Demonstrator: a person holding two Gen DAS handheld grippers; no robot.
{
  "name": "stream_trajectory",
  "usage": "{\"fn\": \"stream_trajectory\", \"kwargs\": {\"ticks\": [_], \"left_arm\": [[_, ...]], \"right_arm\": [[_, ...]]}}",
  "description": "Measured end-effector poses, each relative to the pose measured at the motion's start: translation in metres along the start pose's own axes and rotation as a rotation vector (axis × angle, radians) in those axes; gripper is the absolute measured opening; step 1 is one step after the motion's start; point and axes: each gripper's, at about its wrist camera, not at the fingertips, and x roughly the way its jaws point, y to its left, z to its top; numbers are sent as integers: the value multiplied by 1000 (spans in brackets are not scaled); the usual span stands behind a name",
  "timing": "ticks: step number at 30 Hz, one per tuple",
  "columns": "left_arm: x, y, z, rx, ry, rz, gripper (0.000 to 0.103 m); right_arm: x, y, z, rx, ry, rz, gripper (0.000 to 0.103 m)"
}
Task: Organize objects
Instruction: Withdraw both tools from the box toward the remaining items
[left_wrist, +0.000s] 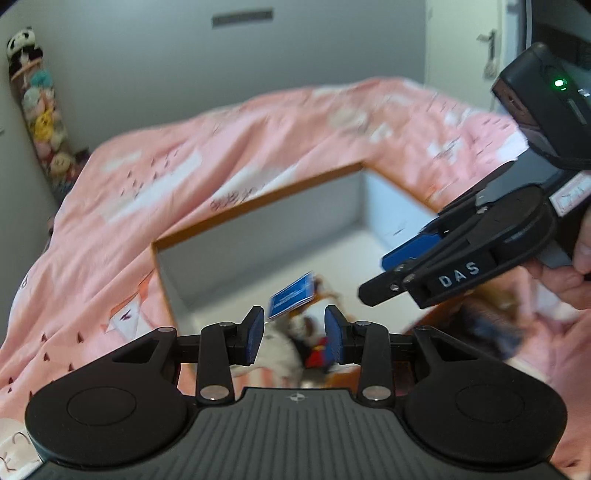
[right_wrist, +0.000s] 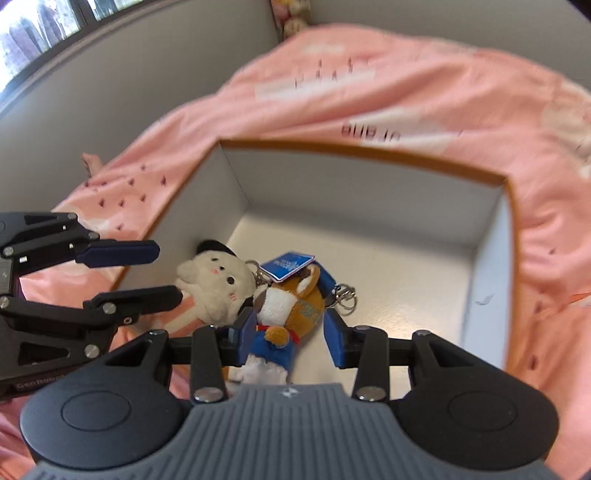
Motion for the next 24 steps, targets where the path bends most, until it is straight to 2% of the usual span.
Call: {"fn": "stream_trajectory", "kwargs": {"ticks": [5,10,13,16,20,24], "left_arm": [[-21,-21,-9,-75,-27,-105,49],[-9,-26,-22,-247,31,-252,57],[13,-25,-33,-381,96,-278,61],[33,-23,-46,-482,163,-278,63],[42,-27,-60,-525,212,-284,67],[44,-31,-64,-521,223,-292,67]], "right_arm": [[-48,-5,-28,38,-76,-26,43],[-75,-16,-66,111,-107,-85,43],[-72,-25,-86,157,-92,-148,43],[-64,-36,-102,222,-66,-162,43],[-60,-31,-111,222,-53,-122,42],[-55,-25,-113,162,-50,-176,42]]}}
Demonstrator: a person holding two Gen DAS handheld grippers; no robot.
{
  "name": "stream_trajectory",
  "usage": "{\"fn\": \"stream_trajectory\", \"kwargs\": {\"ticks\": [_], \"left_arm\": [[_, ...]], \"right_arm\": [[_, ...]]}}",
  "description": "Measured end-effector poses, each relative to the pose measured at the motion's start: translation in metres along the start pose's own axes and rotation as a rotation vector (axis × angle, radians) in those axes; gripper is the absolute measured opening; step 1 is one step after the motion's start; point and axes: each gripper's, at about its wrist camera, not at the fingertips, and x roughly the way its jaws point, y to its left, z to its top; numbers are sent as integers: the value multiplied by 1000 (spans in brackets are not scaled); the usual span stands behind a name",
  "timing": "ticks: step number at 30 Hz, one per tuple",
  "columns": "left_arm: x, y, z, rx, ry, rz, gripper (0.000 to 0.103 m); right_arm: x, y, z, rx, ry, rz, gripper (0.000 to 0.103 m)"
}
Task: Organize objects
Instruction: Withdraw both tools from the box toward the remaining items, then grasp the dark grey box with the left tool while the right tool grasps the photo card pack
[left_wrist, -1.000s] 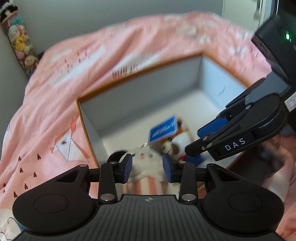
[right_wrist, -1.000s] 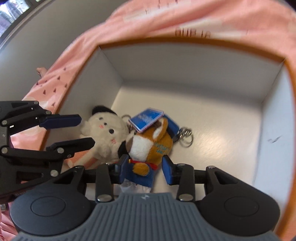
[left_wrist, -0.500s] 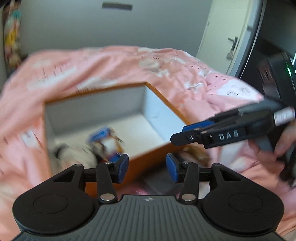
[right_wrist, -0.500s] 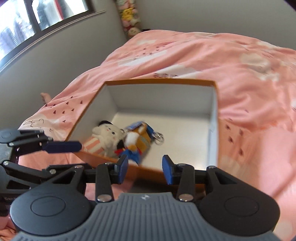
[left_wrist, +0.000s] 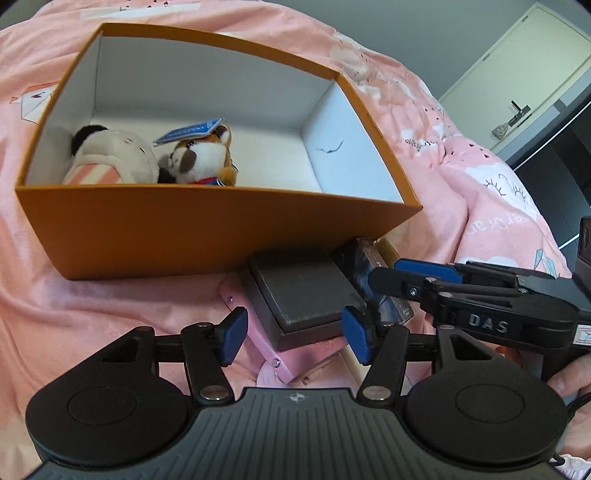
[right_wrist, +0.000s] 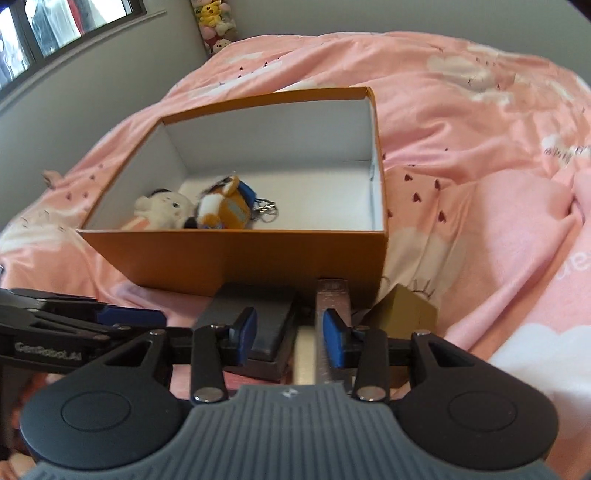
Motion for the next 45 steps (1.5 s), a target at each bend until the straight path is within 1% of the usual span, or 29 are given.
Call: {"fn": "stream_trajectory", "kwargs": {"ticks": [4,6,9,12,14,15,16,18,19,20,21,22,24,26,27,28,29,30,31,33,36,39,42,45], "left_arm": [[6,5,7,-70,4,-28,67],[13,8,13,-100,15,-37,68],[27,16,19,-159,58,-44,68],[39,22,22,-212,90,-56,68],[44,23,22,-225,98,-51,71],[46,23,21,-230,98,-51,74],[47,23,20,-235,99,-52,76],[49,23,20,-235,98,-48,78],[50,24,20,-236,97,-47,78],[50,25,20,-241,96,-48,80],[51,26,19,-249,97,-44,85],[51,27,19,-257,98,-45,87],[51,29,19,-268,102,-50,87],[50,29,19,-265,101,-45,84],[49,29,18,-258,98,-41,80],[47,28,18,-252,93,-40,72],[45,29,18,-251,89,-44,67],[43,28,18,-244,86,-51,60],[41,28,18,-233,84,-55,56],[36,23,18,-198,77,-50,52],[29,14,17,-151,65,-45,47],[21,13,12,-127,73,-52,41],[22,12,8,-144,91,-62,41],[26,19,7,-203,111,-76,42]], "right_arm": [[6,-5,-3,1,10,-41,42],[8,-9,-4,11,19,-39,42],[12,-14,-3,24,24,-31,42],[18,-21,-3,53,50,-18,42],[24,-24,-5,66,73,0,42],[27,-26,-7,74,85,7,42],[30,-27,-8,82,95,13,41],[37,-29,-10,86,105,16,36],[39,-29,-11,83,106,13,28],[40,-28,-11,82,109,19,28],[40,-28,-11,86,112,37,27],[39,-26,-10,88,117,51,27],[39,-20,-10,63,120,49,27],[40,-14,-11,34,119,38,27],[40,-13,-11,28,120,32,27],[41,-14,-10,28,122,29,27],[41,-15,-10,30,125,22,26],[41,-15,-9,29,127,8,26],[40,-15,-9,21,128,-10,25],[38,-16,-7,8,121,-37,25],[34,-20,-4,21,114,-36,25],[31,-22,-3,20,114,-56,25],[29,-25,-4,24,122,-59,25],[30,-22,-7,12,128,-69,25]]}}
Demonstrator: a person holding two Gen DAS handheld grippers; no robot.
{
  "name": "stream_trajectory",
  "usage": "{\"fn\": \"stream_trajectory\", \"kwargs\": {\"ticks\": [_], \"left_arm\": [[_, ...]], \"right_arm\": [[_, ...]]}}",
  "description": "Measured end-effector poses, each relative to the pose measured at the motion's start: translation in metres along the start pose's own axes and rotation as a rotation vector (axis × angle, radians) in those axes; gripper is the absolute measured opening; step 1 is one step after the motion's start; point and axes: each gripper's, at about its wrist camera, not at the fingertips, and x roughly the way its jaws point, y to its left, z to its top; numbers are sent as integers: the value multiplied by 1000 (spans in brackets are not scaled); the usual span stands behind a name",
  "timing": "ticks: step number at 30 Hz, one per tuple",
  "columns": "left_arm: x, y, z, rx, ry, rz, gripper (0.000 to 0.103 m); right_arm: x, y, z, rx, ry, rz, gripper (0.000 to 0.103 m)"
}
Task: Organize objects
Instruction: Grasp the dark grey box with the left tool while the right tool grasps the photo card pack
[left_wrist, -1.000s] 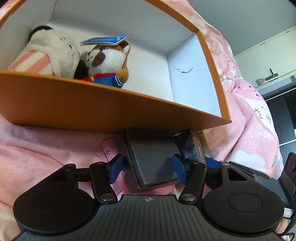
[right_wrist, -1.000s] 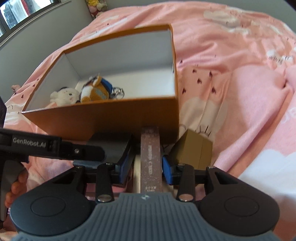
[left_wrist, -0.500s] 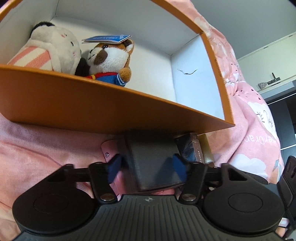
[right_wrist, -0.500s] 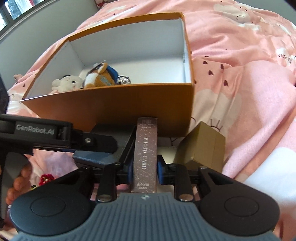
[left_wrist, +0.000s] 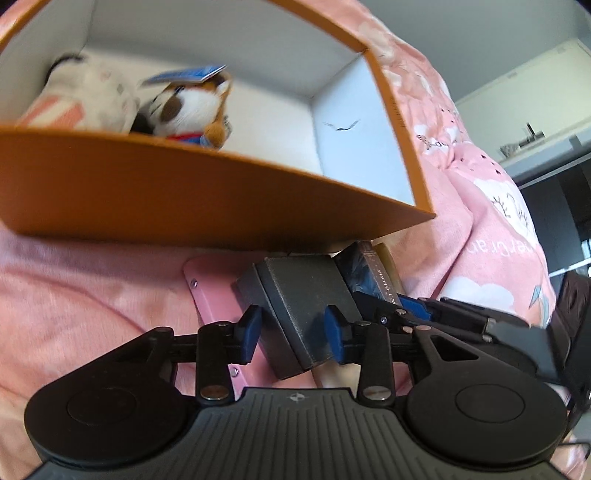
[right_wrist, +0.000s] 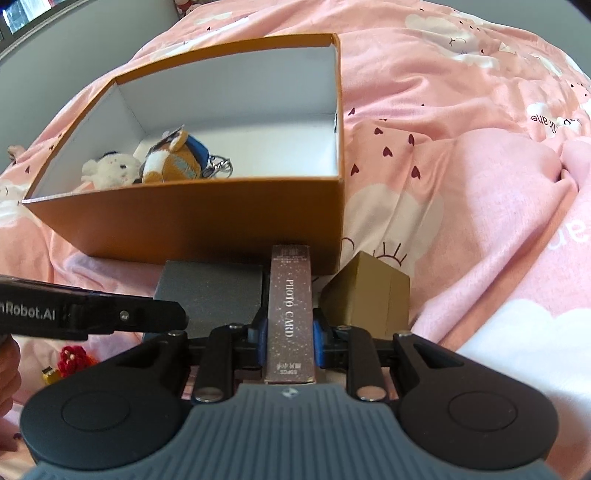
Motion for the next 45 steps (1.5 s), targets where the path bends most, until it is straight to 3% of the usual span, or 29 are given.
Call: {"fn": "stream_trajectory", "kwargs": {"ticks": [2,4,7,10,15,20,26,31,38,45], "left_arm": [[1,4,0,-35,6,10,55],[1,7,-2,-66,17,44,75],[-1,11,-4,-94,9,72,83],[-3,21,-5,-134,21,70,91],[-2,40,-5,-210,31,12,93],[10,52,-5,-270,54,-87,83],[-12,38,-4,-198,-7,-23,72],[-23,33,-3,-126,-24,32,66],[-36,22,-1,-68,-71,35,53],[-50,4,1,-10,-118,-16,39]], "right_arm": [[0,5,-2,-18,-7,-12,25],[-2,9,-3,-26,-7,7,25],[-4,16,-6,-27,-3,65,25],[-5,28,-9,-72,-13,56,25],[-4,29,-10,-66,-18,68,25],[-3,28,-11,-59,-23,75,25],[-2,22,-10,-7,-4,139,25],[1,25,-12,-19,15,124,25],[-2,22,-11,-5,13,128,25],[-12,12,-5,45,5,155,24]]}}
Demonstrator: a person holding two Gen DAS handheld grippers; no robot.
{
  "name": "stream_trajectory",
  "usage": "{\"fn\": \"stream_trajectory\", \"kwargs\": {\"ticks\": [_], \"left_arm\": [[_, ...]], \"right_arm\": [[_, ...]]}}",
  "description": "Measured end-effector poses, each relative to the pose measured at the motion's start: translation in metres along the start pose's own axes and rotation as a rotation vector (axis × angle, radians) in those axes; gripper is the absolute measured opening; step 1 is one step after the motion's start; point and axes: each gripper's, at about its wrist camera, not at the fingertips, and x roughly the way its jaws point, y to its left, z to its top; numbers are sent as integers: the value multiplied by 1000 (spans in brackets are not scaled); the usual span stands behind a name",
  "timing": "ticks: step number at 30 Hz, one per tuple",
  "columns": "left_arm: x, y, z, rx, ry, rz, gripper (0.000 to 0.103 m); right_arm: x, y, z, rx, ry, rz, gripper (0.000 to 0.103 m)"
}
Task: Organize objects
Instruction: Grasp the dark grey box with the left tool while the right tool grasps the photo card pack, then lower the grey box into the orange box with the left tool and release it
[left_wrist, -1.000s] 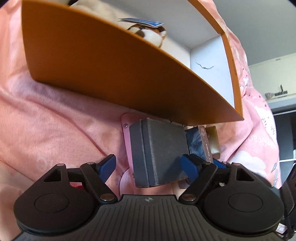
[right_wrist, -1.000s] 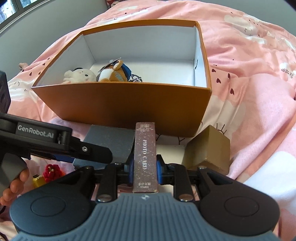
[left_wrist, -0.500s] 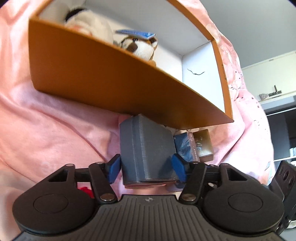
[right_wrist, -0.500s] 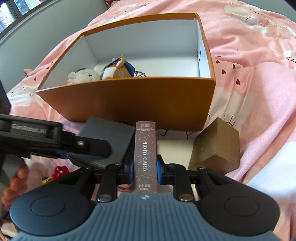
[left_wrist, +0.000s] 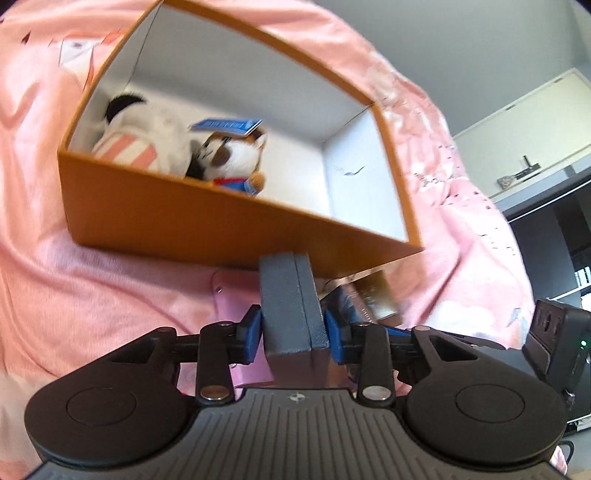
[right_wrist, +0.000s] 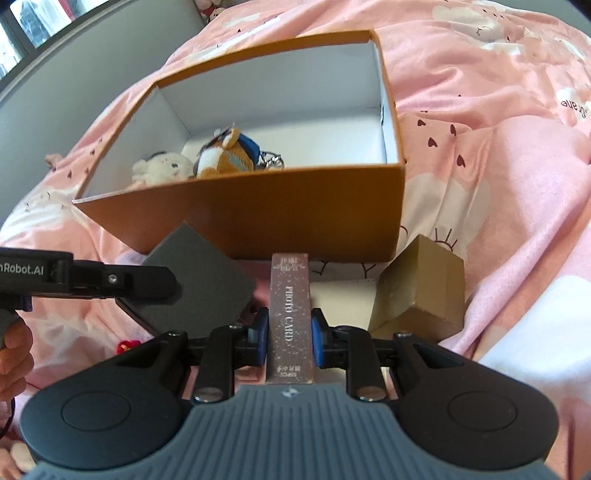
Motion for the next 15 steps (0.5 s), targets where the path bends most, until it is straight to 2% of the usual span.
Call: {"fn": "stream_trajectory", "kwargs": {"ticks": [9,15], "left_arm": [[-29,-32,22,88,-81,-104,38],[-50,-45,62,129,-198,-103,38]], "right_arm": [[-52,5,21,-4,-76,73,24],[-82,10,54,-13,-175,109,24]]}}
